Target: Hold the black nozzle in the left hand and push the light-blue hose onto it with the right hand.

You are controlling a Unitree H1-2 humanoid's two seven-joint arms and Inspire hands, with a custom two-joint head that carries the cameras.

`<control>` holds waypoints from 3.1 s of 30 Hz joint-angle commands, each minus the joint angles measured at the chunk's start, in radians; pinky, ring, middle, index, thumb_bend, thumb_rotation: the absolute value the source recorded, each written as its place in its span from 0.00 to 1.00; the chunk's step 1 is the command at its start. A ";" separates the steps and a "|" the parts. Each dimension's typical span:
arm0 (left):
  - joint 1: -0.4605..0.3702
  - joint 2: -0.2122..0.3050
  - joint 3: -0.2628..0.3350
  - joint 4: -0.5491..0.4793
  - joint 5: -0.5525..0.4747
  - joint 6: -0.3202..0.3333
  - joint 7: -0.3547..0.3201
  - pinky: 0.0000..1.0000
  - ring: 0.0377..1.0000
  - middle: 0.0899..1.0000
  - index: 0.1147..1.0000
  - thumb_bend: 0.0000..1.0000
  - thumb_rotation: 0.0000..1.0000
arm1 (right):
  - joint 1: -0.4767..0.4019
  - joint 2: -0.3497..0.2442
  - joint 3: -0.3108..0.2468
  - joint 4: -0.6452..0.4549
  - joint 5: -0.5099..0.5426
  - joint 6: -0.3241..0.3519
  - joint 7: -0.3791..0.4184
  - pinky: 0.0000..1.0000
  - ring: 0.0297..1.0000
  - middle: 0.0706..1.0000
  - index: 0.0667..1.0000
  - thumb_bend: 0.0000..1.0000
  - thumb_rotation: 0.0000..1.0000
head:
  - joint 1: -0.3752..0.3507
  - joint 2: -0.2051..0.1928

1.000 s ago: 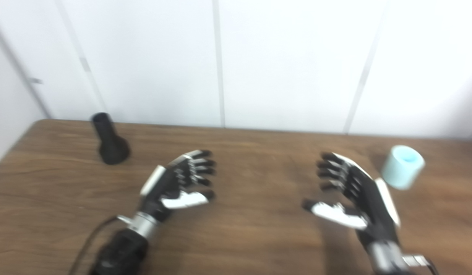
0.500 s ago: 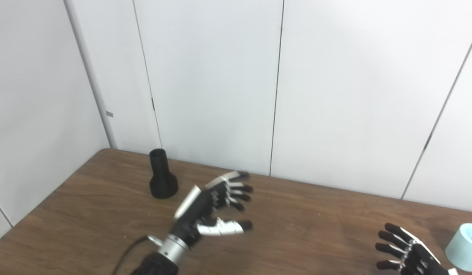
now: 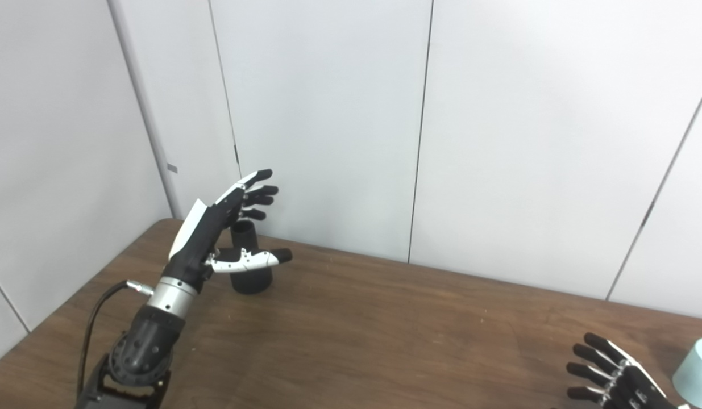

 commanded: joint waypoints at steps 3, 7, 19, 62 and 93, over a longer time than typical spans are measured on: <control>-0.093 0.073 0.027 -0.019 0.075 0.037 0.036 0.75 0.83 0.83 0.81 0.82 0.20 | -0.031 -0.017 -0.008 -0.016 0.009 -0.049 0.008 0.60 0.72 0.77 0.79 0.59 0.00 | 0.006 -0.002; -0.114 0.108 0.038 0.016 0.095 0.098 0.032 0.83 0.91 0.90 0.85 0.82 0.20 | -0.030 -0.021 -0.009 -0.027 0.007 -0.039 0.008 0.60 0.73 0.77 0.79 0.58 0.00 | 0.010 -0.002; -0.119 0.105 -0.013 0.092 0.268 0.284 0.102 1.00 1.00 1.00 1.00 0.99 0.27 | -0.026 -0.031 -0.005 -0.047 0.006 -0.032 0.006 0.60 0.74 0.78 0.79 0.57 0.00 | 0.014 0.008; -0.103 0.037 -0.163 0.404 0.256 0.398 0.136 1.00 1.00 0.93 0.92 0.96 0.27 | -0.015 -0.029 -0.001 -0.090 -0.021 -0.014 -0.001 0.54 0.70 0.75 0.75 0.63 0.05 | -0.017 0.053; -0.189 0.014 -0.193 0.539 0.139 0.294 0.128 0.99 0.94 0.82 0.76 0.87 0.21 | 0.003 -0.034 -0.005 -0.132 -0.027 0.015 -0.002 0.53 0.68 0.75 0.74 0.65 0.06 | -0.041 0.086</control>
